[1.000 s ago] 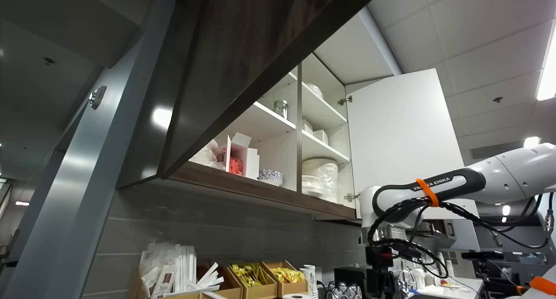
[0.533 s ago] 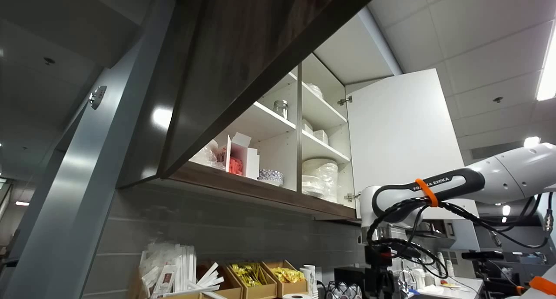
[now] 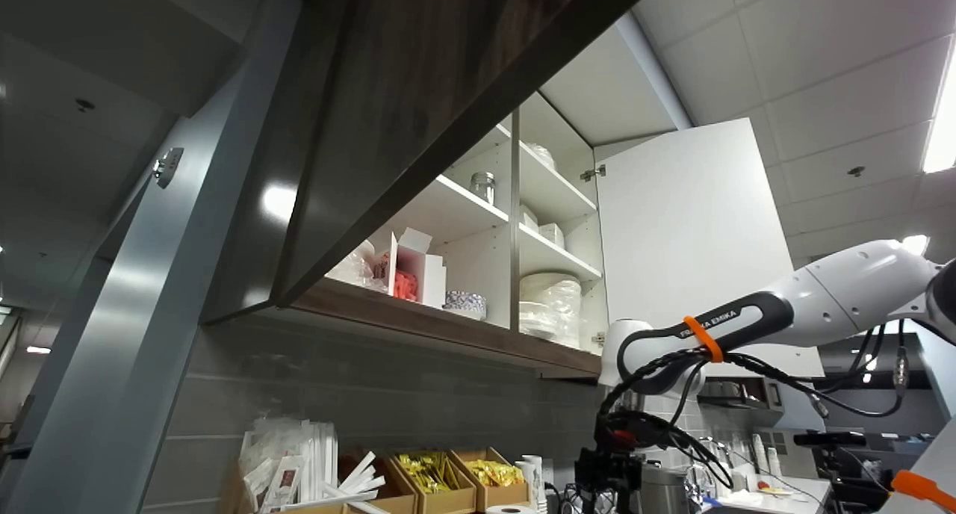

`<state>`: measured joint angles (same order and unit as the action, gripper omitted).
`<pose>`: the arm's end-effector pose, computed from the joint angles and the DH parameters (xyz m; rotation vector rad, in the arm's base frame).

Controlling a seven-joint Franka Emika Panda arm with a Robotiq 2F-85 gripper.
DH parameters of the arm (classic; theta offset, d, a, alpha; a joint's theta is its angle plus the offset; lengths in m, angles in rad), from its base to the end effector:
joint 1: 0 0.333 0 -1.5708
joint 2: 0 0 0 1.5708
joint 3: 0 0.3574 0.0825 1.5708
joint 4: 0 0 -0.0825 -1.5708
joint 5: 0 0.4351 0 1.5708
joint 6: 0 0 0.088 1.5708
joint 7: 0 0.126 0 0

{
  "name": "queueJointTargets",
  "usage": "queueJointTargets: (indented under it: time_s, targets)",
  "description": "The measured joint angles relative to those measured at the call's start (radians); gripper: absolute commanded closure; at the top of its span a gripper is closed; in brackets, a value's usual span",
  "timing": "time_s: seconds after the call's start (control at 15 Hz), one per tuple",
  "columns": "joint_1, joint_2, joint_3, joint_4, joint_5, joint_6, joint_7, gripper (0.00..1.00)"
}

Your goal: Put the paper towel on the metal rail

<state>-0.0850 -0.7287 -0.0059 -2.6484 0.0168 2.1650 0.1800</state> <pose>0.3751 -0.0333 0.4825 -3.0588 0.4273 -0.3790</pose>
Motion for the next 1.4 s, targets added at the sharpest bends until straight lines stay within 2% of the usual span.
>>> queueJointTargets:
  time_s: [0.33,0.6,0.87,1.4]
  targets:
    - [-0.047,0.145,0.059,0.093,-0.025,0.128,0.111,0.00]
    - [-0.088,0.267,0.080,0.197,-0.074,0.139,0.199,0.00]
    - [-0.114,0.370,0.083,0.289,-0.135,0.139,0.283,0.00]
    - [-0.115,0.528,0.066,0.412,-0.138,0.163,0.363,0.00]
